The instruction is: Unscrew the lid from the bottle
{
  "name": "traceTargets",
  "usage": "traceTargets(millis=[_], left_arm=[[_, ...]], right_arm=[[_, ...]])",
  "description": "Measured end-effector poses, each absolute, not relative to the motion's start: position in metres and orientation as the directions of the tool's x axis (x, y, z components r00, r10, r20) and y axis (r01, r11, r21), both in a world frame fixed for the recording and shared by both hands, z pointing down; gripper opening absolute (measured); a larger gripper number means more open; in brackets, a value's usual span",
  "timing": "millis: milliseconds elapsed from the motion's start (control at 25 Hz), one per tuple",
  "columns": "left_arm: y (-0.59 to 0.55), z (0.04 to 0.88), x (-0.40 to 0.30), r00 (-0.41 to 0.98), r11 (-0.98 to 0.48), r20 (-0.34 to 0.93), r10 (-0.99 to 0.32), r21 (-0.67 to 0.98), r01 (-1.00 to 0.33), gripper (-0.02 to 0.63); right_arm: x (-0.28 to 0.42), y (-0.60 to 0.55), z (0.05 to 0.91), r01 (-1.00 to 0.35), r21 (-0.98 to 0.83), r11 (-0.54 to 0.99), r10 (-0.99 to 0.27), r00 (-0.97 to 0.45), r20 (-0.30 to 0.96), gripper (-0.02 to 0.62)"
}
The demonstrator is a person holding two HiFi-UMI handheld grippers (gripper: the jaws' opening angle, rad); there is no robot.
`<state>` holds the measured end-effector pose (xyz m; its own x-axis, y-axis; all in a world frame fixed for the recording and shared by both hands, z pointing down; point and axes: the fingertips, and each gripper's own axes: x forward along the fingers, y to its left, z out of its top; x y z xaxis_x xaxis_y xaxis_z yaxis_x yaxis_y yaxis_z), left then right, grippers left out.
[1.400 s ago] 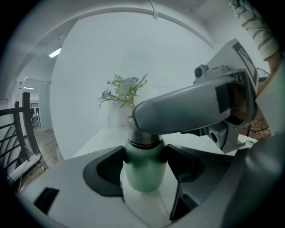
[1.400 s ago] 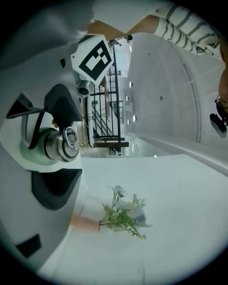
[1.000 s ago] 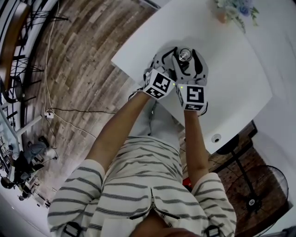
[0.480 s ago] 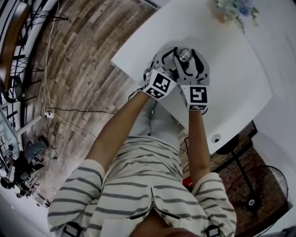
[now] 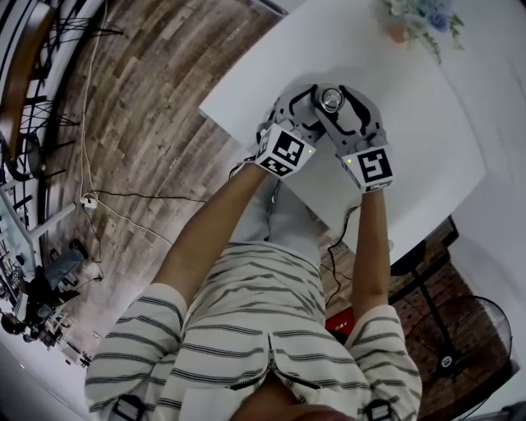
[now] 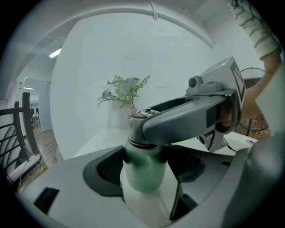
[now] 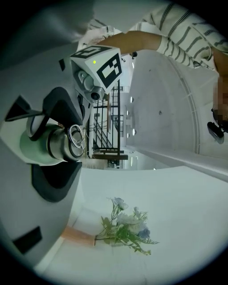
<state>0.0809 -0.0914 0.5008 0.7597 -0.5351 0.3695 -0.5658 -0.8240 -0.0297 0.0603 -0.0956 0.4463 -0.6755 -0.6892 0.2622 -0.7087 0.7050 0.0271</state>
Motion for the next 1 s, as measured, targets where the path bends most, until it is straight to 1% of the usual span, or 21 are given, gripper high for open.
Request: traceTargets(millis=[400,600,720,1000], left_arm=[[-0.0912,0.5015,0.0818,0.764,-0.827,0.367,-0.531,-0.03,-0.561,0.308],[-0.0911,0.5014,0.0818,0.764,-0.827,0.365,-0.532,-0.029,-0.562,0.308],[-0.0911,0.5015,0.0818,0.764,-0.828,0.368,-0.53,-0.029,-0.56,0.308],[-0.092,0.5026,0.0813,0.762,-0.828,0.373,-0.529,-0.03,-0.56,0.308]], right_arm=[[0.0579,-0.0921,0.4443,-0.459,-0.018,0.888,-0.441,-0.863,0.246,0.268],[0.0573,-0.0894,0.4461,-0.323,-0.006,0.946,-0.307,-0.906,0.292,0.268],[0.0568,-0.0889,0.4465,-0.278,-0.009,0.96,-0.261,-0.913,0.312,0.268],[0.0572,-0.0879,0.4501,-0.219,-0.021,0.976,-0.197,-0.915,0.353,0.268]])
